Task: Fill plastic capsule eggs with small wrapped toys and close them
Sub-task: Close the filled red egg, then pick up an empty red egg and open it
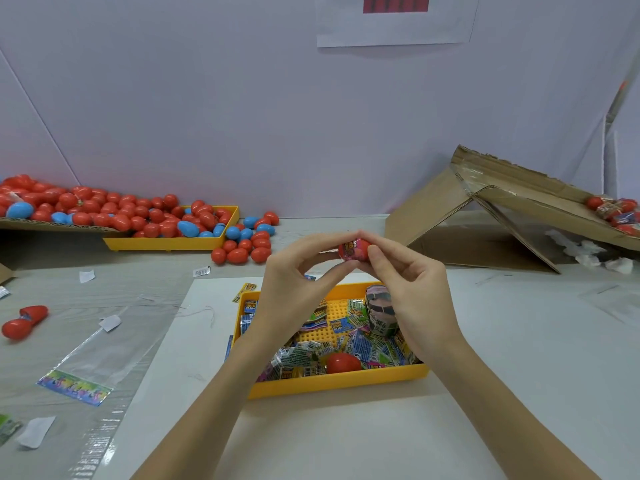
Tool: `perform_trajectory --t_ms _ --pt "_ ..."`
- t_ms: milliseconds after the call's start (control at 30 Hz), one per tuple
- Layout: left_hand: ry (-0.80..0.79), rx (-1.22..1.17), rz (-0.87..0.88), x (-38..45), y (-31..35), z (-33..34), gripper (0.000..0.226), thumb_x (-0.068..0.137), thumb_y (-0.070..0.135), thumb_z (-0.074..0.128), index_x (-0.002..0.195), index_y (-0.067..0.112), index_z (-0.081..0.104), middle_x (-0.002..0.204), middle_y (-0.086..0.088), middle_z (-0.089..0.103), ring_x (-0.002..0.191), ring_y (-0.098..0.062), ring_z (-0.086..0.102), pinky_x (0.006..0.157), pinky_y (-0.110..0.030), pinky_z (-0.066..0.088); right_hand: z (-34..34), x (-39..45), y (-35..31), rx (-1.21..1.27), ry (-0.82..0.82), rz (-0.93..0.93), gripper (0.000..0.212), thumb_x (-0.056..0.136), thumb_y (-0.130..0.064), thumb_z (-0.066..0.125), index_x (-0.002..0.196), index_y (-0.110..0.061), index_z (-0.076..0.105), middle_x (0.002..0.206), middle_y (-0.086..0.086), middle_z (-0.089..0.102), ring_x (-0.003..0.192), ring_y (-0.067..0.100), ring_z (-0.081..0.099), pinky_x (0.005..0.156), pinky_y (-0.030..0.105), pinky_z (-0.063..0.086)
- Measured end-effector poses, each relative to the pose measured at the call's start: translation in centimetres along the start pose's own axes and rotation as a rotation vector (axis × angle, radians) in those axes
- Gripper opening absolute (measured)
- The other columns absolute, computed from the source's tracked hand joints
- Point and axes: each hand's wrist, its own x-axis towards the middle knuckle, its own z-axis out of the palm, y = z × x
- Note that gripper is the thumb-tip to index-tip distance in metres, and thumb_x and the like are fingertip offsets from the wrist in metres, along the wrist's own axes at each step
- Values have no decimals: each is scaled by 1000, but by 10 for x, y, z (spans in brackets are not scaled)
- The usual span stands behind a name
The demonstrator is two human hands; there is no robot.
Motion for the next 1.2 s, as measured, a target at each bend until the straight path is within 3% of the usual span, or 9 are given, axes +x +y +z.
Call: perform_trajectory --t_ms 100,267,400,500,667,767,900,1067,1200 --pt "0 134 89 0 -1 -2 41 87 7 79 127 9 71 123 -2 73 116 -10 68 99 -27 56 0 0 2 -13 -6 5 30 100 -25 65 128 -26 73 105 -7 80 101 12 76 79 31 65" --pt "0 259 164 1 1 -4 41 85 7 82 124 10 73 118 -2 74 111 -9 68 98 -27 56 1 0 3 -143 36 -53 29 99 -20 66 126 -28 72 105 -12 80 91 7 77 75 25 64" --pt "2 209 132 1 2 -4 39 86 6 81 124 12 73 117 0 73 110 -8 69 95 -23 56 2 1 0 -121 -2 -63 27 101 -22 64 125 -30 72 104 -15 79 95 5 76 75 22 62" --pt "-5 201 122 1 1 -3 39 87 7 80 125 11 73 116 0 74 109 -10 70 94 -25 57 2 2 -1 -126 -34 -102 30 96 -18 72 124 -27 73 108 -16 78 103 4 74 84 19 60" --pt "-8 155 -42 1 -5 -6 56 86 18 83 139 17 62 121 6 73 111 -6 69 95 -20 55 -4 10 -2 -234 78 -145 25 91 -21 79 116 -24 74 101 -13 78 98 7 74 84 23 61" --pt "46 230 -90 3 -14 -13 39 91 21 78 128 18 69 116 8 73 107 -4 69 88 -21 58 -21 35 -8 -480 230 -336 28 92 -19 77 118 -22 67 109 -9 70 97 9 69 82 21 57" --pt "66 316 -118 4 -23 -18 8 94 20 75 99 17 80 102 10 73 98 -6 67 75 -15 55 -57 97 -23 -930 407 -530 28 94 -3 70 119 -12 65 122 7 57 109 23 59 93 33 54" --pt "63 355 -158 4 -28 -20 6 94 22 75 96 18 80 99 11 72 95 -4 65 73 -14 54 -88 154 -28 -1373 471 -355 29 99 5 57 127 -1 65 134 18 55 125 34 46 105 37 47" --pt "77 349 -205 4 -30 -23 5 93 22 75 95 20 79 98 13 72 95 -4 65 71 -13 52 -92 165 -16 -1626 463 -176 29 97 4 61 125 2 66 139 20 54 130 38 43 107 39 42"
